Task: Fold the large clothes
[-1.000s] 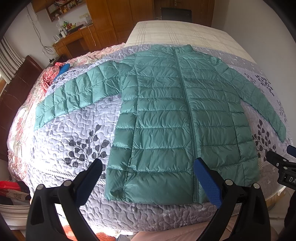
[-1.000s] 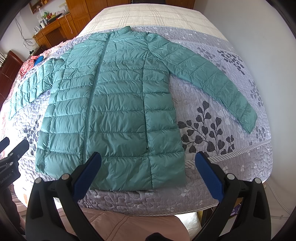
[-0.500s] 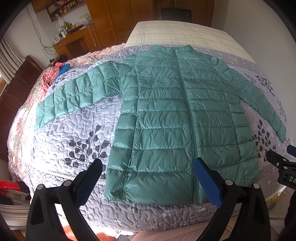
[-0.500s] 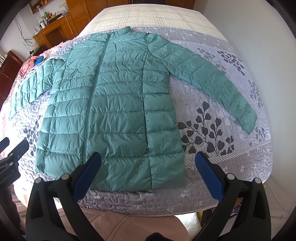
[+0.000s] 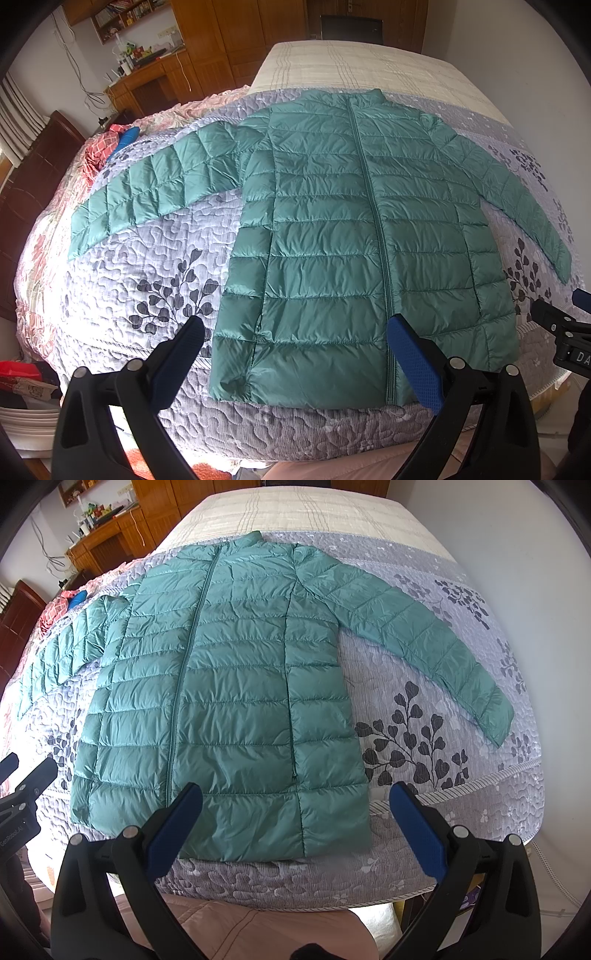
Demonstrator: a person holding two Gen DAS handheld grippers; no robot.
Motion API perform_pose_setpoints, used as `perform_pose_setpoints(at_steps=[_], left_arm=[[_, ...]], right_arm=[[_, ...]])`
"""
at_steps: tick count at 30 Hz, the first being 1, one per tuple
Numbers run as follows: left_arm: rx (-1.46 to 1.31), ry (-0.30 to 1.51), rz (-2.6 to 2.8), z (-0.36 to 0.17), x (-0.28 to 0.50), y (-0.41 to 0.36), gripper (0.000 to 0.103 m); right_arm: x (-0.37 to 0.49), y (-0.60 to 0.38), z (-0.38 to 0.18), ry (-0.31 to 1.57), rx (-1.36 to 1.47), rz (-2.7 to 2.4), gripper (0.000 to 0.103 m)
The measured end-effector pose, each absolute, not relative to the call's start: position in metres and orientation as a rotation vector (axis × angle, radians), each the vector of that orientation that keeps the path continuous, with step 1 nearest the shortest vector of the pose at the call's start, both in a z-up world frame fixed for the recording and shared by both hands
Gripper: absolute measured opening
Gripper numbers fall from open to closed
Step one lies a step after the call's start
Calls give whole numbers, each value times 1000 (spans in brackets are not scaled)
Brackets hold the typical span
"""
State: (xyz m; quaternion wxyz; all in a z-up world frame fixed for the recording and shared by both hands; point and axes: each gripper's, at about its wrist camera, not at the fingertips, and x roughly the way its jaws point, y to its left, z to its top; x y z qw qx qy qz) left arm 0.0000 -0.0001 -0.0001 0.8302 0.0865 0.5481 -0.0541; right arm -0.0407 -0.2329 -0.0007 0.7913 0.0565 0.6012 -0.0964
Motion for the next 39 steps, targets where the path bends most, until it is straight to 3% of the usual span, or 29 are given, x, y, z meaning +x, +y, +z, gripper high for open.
perform_pose_setpoints(at_steps=[39], left_arm=[[185, 1167, -115, 0, 0, 0, 99]], right_arm=[[-42, -235, -2, 1293, 123, -207, 100]])
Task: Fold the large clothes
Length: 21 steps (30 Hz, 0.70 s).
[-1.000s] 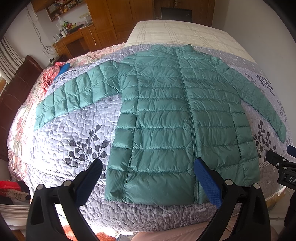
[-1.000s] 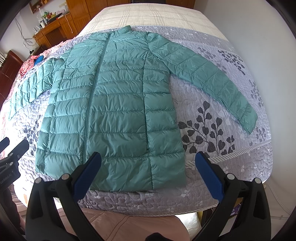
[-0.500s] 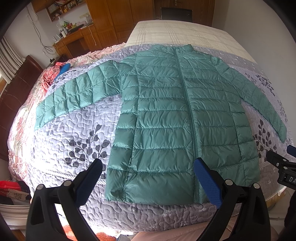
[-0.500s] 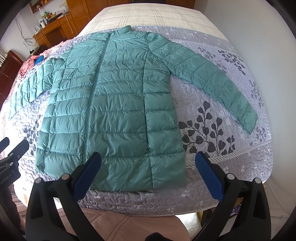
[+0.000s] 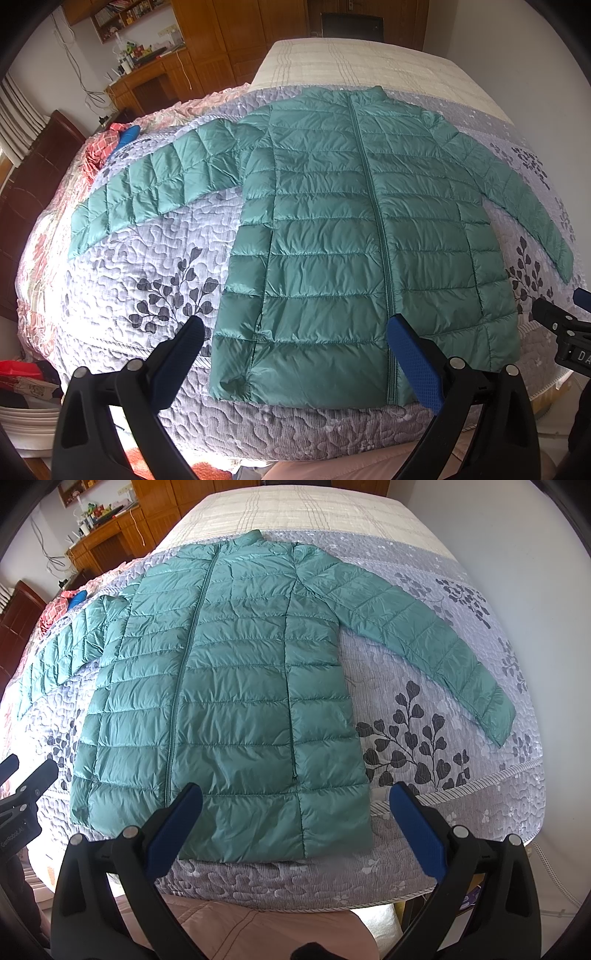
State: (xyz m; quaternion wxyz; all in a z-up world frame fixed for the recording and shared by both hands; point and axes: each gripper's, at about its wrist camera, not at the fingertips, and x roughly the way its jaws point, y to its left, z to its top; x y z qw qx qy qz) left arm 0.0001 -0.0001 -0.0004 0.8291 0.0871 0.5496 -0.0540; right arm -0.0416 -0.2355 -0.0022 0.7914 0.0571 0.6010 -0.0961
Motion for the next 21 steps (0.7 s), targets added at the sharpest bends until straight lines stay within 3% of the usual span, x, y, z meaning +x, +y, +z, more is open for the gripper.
perform_pose_setpoints(at_steps=[8, 21], left_arm=[[181, 1151, -144, -6, 20, -10, 99], [223, 977, -240, -22, 112, -111, 99]], right_arm=[[-33, -271, -15, 1238, 186, -230, 100], [-53, -493, -37, 1032, 534, -516, 100]])
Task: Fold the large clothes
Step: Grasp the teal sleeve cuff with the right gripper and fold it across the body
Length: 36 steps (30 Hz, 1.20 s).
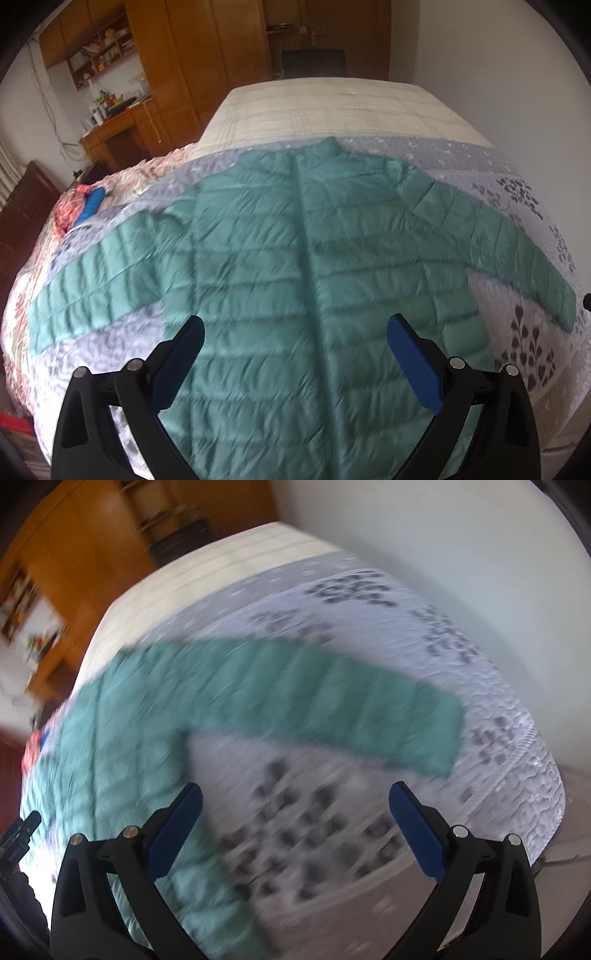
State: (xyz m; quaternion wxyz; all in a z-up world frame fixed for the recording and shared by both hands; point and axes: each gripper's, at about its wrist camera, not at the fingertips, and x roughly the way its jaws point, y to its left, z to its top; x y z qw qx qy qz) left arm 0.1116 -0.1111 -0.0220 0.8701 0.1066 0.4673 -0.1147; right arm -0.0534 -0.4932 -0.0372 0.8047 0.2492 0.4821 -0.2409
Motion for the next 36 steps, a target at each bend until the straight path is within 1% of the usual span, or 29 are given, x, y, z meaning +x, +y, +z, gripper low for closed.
perform_pose_setpoints(at_steps=[4, 8, 9, 11, 15, 18, 19, 20, 21, 22, 24, 26, 28, 30, 31, 33, 36], left_arm=[[197, 1004, -286, -38, 145, -149, 99], [173, 1051, -315, -61, 176, -182, 97], [171, 1066, -319, -68, 183, -189, 96], [164, 1098, -331, -81, 193, -201, 91], [149, 1169, -341, -105, 207, -216, 90], [151, 1182, -344, -116, 213, -220, 90], [149, 1189, -342, -121, 216, -221, 90], [139, 1198, -342, -125, 220, -220, 89], [131, 1209, -338, -130, 223, -219, 88], [125, 1218, -332, -133, 226, -218, 85], [101, 1248, -324, -142, 234, -215, 81], [86, 1262, -320, -148, 240, -212, 78], [83, 1262, -327, -151, 243, -210, 78], [77, 1262, -334, -152, 245, -208, 78], [71, 1263, -339, -152, 245, -206, 78], [52, 1266, -354, -150, 247, -202, 77], [36, 1270, -364, -148, 249, -195, 73]], right_arm=[[-67, -559, -63, 1043, 625, -588, 100], [-73, -597, -90, 1058, 708, -586, 100], [-73, -603, -97, 1063, 727, -582, 100], [-73, -615, -109, 1084, 736, -599, 98], [-73, -630, -127, 1111, 772, -617, 98], [-75, -639, -136, 1121, 785, -626, 98], [-75, -640, -138, 1125, 792, -620, 95], [-74, -642, -143, 1135, 809, -606, 92], [-72, -643, -147, 1143, 824, -591, 79], [-70, -645, -152, 1150, 848, -570, 69], [-68, -648, -157, 1140, 869, -568, 66], [-63, -648, -156, 1129, 864, -568, 57], [-61, -648, -154, 1104, 899, -526, 20], [-59, -649, -148, 1079, 949, -500, 12], [-55, -647, -143, 1068, 940, -496, 10], [-45, -637, -119, 1006, 909, -443, 10], [-27, -618, -90, 951, 861, -364, 9]])
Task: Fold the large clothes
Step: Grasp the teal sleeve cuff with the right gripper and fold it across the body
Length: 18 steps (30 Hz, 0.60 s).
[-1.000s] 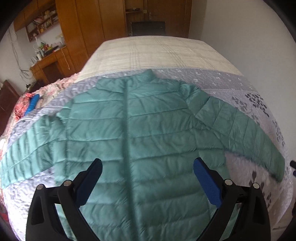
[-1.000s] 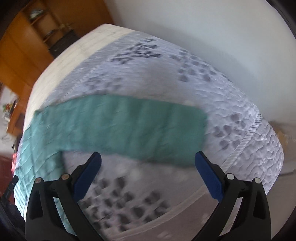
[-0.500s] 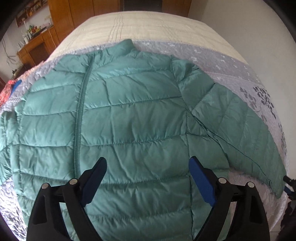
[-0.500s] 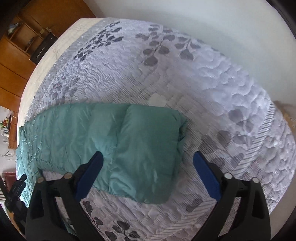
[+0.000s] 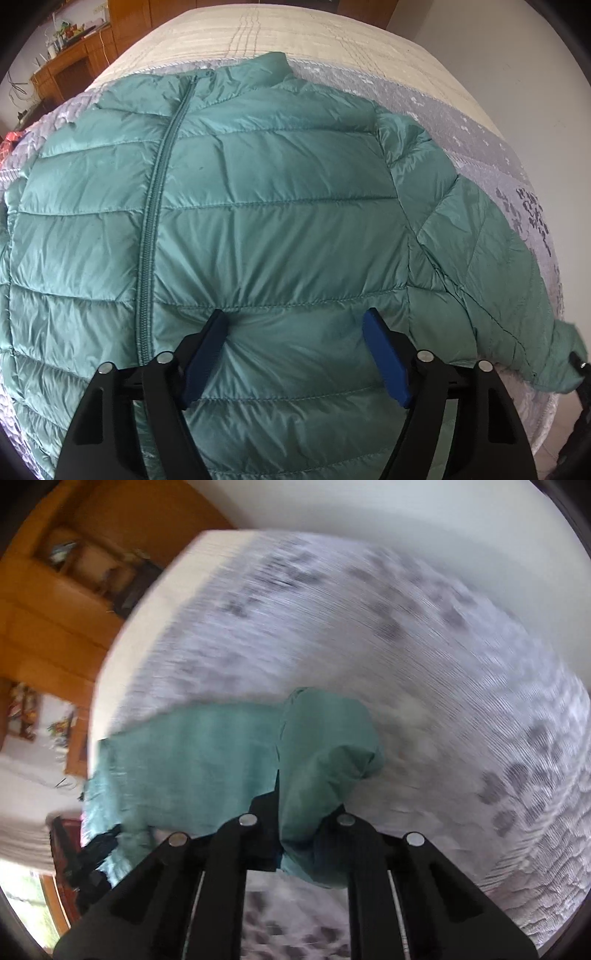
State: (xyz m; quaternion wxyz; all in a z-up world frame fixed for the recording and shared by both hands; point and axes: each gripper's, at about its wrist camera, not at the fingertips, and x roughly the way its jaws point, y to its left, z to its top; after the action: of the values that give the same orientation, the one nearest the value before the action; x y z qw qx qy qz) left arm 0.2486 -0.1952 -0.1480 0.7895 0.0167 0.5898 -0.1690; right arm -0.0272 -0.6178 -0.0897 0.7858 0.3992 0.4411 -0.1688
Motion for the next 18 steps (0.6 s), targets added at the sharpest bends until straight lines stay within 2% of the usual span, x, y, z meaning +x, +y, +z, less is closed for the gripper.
perform_pose_setpoints(at_steps=[8, 18], left_arm=[[18, 1248, -342, -133, 253, -167, 72], [9, 1247, -306, -129, 258, -131, 73]], right_arm=[[63, -537, -51, 947, 699, -124, 9], [166, -442, -77, 1066, 575, 62, 9]])
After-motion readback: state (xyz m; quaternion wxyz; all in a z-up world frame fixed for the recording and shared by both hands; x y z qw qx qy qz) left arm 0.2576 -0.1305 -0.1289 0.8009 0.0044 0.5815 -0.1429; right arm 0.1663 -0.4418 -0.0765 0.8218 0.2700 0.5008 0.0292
